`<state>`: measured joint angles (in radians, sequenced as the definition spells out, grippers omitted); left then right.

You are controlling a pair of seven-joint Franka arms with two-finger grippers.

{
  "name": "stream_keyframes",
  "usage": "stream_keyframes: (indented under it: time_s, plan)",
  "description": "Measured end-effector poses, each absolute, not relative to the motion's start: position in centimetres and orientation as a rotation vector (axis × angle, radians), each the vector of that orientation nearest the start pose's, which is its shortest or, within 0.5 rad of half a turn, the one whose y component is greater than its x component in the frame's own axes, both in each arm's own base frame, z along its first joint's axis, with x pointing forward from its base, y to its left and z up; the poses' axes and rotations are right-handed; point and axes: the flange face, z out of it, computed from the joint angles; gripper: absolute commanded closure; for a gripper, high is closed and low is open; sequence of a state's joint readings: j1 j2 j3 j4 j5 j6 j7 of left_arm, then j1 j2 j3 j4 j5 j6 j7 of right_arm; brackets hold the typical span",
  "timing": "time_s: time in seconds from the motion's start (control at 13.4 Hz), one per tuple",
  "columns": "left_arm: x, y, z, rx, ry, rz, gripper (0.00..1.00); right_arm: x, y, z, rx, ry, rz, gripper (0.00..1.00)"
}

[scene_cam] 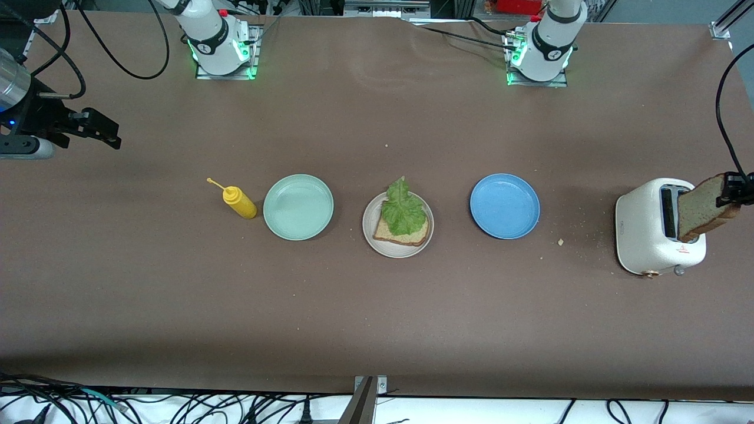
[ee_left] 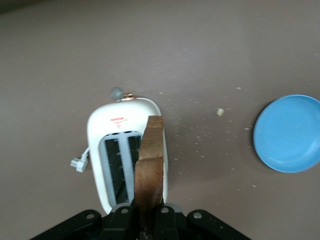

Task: Make sandwich in beige plate with both arms
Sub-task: 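Lift the toast out and carry it toward the beige plate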

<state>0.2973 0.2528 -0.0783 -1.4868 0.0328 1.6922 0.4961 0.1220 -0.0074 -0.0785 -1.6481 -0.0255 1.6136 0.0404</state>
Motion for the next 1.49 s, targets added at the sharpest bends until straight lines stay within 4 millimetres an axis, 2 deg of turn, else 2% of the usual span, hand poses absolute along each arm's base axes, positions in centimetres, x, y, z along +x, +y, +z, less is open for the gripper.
stream_keyframes:
  time_s: [0.15, 0.37, 0.52, 0.74, 1.04, 1.27, 1.49]
  plan:
    - [62.0, 11.2, 52.6, -3.139, 0.514, 0.11, 1.0, 55.4, 2.2, 59.6, -3.167, -0.009, 0.041, 0.0]
    - [62.4, 6.2, 51.4, -3.252, 0.608, 0.164, 1.0, 55.4, 2.2, 59.6, -3.167, -0.008, 0.041, 0.0]
    - [62.9, 1.9, 49.5, -3.357, 0.623, 0.243, 1.0, 55.4, 2.2, 59.6, -3.167, -0.008, 0.041, 0.0]
    - [63.7, -5.0, 45.6, -3.509, 0.551, 0.394, 1.0, 55.4, 2.2, 59.6, -3.167, -0.008, 0.041, 0.0]
    - [63.9, -12.3, 40.2, -3.6, 0.418, 0.652, 1.0, 55.4, 2.1, 59.6, -3.167, -0.007, 0.042, 0.0]
    - [63.8, -17.6, 38.3, -3.631, 0.412, 0.734, 1.0, 55.4, 2.1, 59.5, -3.167, -0.007, 0.042, 0.0]
    - [64.0, -20.8, 36.9, -3.701, 0.353, 0.77, 1.0, 55.4, 2.1, 59.5, -3.167, -0.007, 0.042, 0.0]
